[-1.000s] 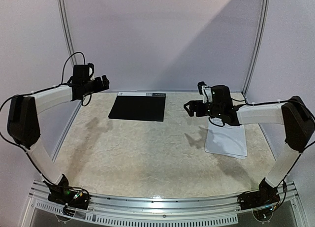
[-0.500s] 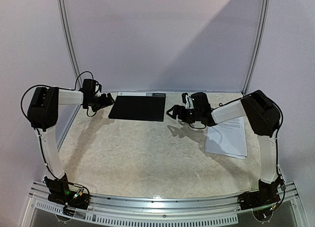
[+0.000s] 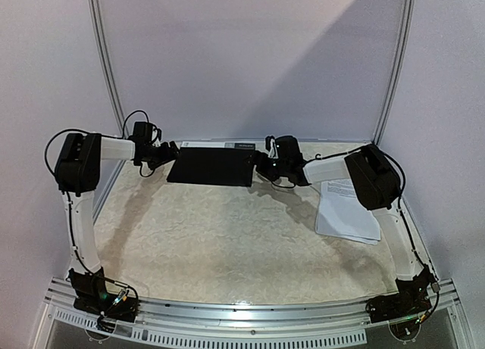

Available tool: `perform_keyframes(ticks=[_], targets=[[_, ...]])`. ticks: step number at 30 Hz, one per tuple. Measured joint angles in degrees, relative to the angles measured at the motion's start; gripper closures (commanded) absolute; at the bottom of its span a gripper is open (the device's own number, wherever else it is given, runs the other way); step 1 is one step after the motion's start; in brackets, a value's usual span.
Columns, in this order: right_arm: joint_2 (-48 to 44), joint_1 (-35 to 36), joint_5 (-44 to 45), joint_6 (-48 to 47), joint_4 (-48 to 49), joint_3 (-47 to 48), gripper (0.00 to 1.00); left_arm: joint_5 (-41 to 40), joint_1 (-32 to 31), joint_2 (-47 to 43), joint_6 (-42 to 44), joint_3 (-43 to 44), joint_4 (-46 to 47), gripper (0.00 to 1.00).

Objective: Put the files into the folder
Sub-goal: Move the folder to the corner of the board.

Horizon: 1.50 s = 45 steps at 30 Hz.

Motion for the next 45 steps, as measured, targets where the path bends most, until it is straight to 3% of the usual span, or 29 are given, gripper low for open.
perform_keyframes(ticks=[10,16,20,28,37,41,45], targets=[[5.6,0.0,-0.5,4.7,-0.2,6.1,0.22,4.9,0.0,4.8,-0.7,1.7,2.5,0.18],[7.0,-0.1,-3.3,7.3,4.7,5.9,0.36,8.0,0.0,5.9,-1.6,1.9,5.2,0.23],[7.0,-0.4,-4.9,9.6,10.1,3.4,0.50,9.0,0.2,6.4,-2.0,2.0,6.2,0.24],[7.1,-0.7,-7.4,14.0,18.6,2.3,0.98,9.3,0.2,6.6,-2.1,2.0,6.7,0.25],[7.1,-1.0,-9.0,20.3,22.2,1.2,1.00,7.0,0.2,1.7,-1.4,-3.3,5.4,0.24],[7.0,-0.7,-9.7,22.5,24.6,-3.8,1.00,2.7,-0.5,-5.6,0.0,-7.9,1.8,0.22],[4.0,-0.8,-10.7,26.3,29.8,-12.5,1.00,-7.0,-3.9,-17.6,5.3,-13.2,-1.7,0.22]])
